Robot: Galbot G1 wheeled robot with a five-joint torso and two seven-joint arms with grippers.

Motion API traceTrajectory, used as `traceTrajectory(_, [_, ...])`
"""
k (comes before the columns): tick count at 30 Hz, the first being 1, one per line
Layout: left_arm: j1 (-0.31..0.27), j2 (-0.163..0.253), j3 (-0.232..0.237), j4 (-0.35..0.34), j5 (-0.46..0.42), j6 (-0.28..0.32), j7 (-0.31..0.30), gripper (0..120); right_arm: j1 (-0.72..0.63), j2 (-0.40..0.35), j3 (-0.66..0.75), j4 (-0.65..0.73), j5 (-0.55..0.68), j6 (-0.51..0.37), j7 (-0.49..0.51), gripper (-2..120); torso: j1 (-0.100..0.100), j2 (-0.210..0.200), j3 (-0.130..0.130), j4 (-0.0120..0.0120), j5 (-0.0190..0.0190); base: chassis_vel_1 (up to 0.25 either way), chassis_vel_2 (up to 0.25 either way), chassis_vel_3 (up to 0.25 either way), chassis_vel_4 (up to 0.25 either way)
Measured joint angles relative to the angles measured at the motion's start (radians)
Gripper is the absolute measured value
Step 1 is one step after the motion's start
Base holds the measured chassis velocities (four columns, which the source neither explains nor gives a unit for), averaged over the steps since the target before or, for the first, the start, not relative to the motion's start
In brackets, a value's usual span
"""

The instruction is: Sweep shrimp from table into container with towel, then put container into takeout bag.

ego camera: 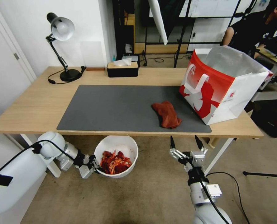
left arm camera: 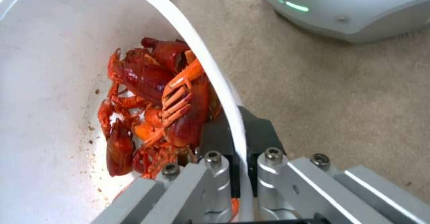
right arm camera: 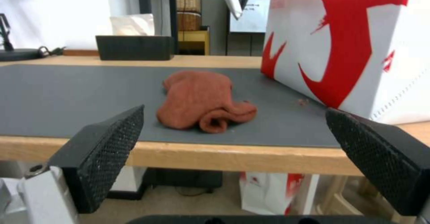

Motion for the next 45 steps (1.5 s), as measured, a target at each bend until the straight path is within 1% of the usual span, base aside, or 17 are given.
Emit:
traceTrajectory(3, [0.016, 0.004, -0.011, -0.019, 0.011, -0.006, -0.001, 0, -0.002, -0.001, 0.004, -0.002, 0.0, 0.001, 0.0, 100, 0.0, 0.0, 0.0, 0.0002, 0.0002, 0.0, 0.0, 0.0, 0.0])
traceTrajectory(6, [0.057, 0.02, -0.047, -0.055, 0.041, -0.029, -0.012, 0, -0.004, -0.005, 0.011, 0.0, 0.007, -0.005, 0.001, 100, 0.0, 0.0, 0.0, 0.0003, 0.0, 0.0, 0.0, 0.0, 0.0])
traceTrajectory(7, [0.057, 0.02, -0.047, -0.055, 0.041, -0.029, -0.012, 0, -0.004, -0.005, 0.011, 0.0, 0.007, -0.005, 0.001, 100, 0.0, 0.0, 0.0, 0.0003, 0.0, 0.0, 0.0, 0.0, 0.0])
traceTrajectory(10, [0.082, 0.035, -0.067, -0.096, 0.066, -0.04, -0.025, 0, -0.007, -0.003, 0.027, -0.001, 0.011, -0.005, 0.0, 100, 0.0, 0.0, 0.0, 0.0002, 0.0001, 0.0, 0.0, 0.0, 0.0])
traceTrajectory(12, [0.087, 0.039, -0.067, -0.115, 0.067, -0.041, -0.025, 0, -0.012, 0.0, 0.038, -0.001, 0.012, -0.004, -0.001, 100, 0.0, 0.0, 0.0, 0.0002, 0.0001, 0.0, 0.0, 0.0, 0.0])
traceTrajectory(13, [0.095, 0.043, -0.068, -0.132, 0.068, -0.042, -0.025, 0, -0.013, 0.002, 0.044, -0.001, 0.012, -0.004, -0.001, 100, 0.0, 0.0, 0.0, -0.0005, 0.0, 0.0, 0.0, 0.0, 0.0])
traceTrajectory(16, [0.117, 0.052, -0.076, -0.163, 0.068, -0.042, -0.025, 0, -0.008, 0.004, 0.047, 0.0, 0.014, -0.004, -0.001, 100, 0.0, 0.0, 0.0, -0.0003, 0.0001, 0.0, 0.0, 0.0, 0.0])
traceTrajectory(18, [0.144, 0.06, -0.089, -0.192, 0.07, -0.042, -0.024, 0, 0.003, 0.005, 0.043, 0.001, 0.014, -0.006, 0.001, 100, 0.0, 0.0, 0.0, 0.0004, 0.0001, 0.0, 0.0, 0.0, 0.0])
traceTrajectory(19, [0.144, 0.06, -0.089, -0.192, 0.07, -0.042, -0.024, 0, 0.003, 0.005, 0.043, 0.001, 0.014, -0.006, 0.001, 100, 0.0, 0.0, 0.0, 0.0004, 0.0001, 0.0, 0.0, 0.0, 0.0])
traceTrajectory(22, [0.178, 0.074, -0.106, -0.225, 0.071, -0.042, -0.026, 0, 0.01, 0.009, 0.038, 0.003, 0.014, -0.009, 0.002, 100, 0.0, 0.0, 0.0, 0.0002, -0.0001, 0.0, 0.0, 0.0, 0.0])
traceTrajectory(28, [0.19, 0.104, -0.109, -0.276, 0.059, -0.042, -0.033, 0, -0.012, 0.019, 0.051, 0.01, 0.006, -0.01, 0.0, 100, 0.0, 0.0, 0.0, -0.0001, 0.0, 0.0, 0.0, 0.0, 0.0])
traceTrajectory(30, [0.193, 0.129, -0.112, -0.314, 0.039, -0.042, -0.033, 0, -0.026, 0.026, 0.066, 0.014, 0.0, -0.009, -0.001, 100, 0.0, 0.0, 0.0, 0.0, 0.0, 0.0, 0.0, 0.0, 0.0])
traceTrajectory(31, [0.193, 0.129, -0.112, -0.314, 0.039, -0.042, -0.033, 0, -0.026, 0.026, 0.066, 0.014, 0.0, -0.009, -0.001, 100, 0.0, 0.0, 0.0, 0.0, 0.0, 0.0, 0.0, 0.0, 0.0])
traceTrajectory(35, [0.196, 0.164, -0.121, -0.374, 0.001, -0.041, -0.031, 0, -0.056, 0.039, 0.091, 0.02, -0.007, -0.004, -0.003, 100, 0.0, 0.0, 0.0, -0.0001, -0.0001, 0.0, 0.0, 0.0, 0.0])
traceTrajectory(37, [0.197, 0.172, -0.124, -0.39, -0.013, -0.039, -0.031, 0, -0.063, 0.042, 0.096, 0.02, -0.009, 0.0, -0.005, 100, 0.0, 0.0, 0.0, -0.0001, 0.0, 0.0, 0.0, 0.0, 0.0])
traceTrajectory(40, [0.193, 0.205, -0.14, -0.44, -0.102, 0.001, -0.037, 0, -0.09, 0.051, 0.115, 0.02, -0.014, 0.021, -0.016, 100, 0.0, 0.0, 0.0, 0.0, 0.0001, 0.0, 0.0, 0.0, 0.0])
traceTrajectory(45, [0.175, 0.212, -0.159, -0.469, -0.143, 0.032, -0.041, 0, -0.1, 0.052, 0.121, 0.022, -0.016, 0.03, -0.022, 100, 0.0, 0.0, 0.0, 0.0001, 0.0001, 0.0, 0.0, 0.0, 0.0])
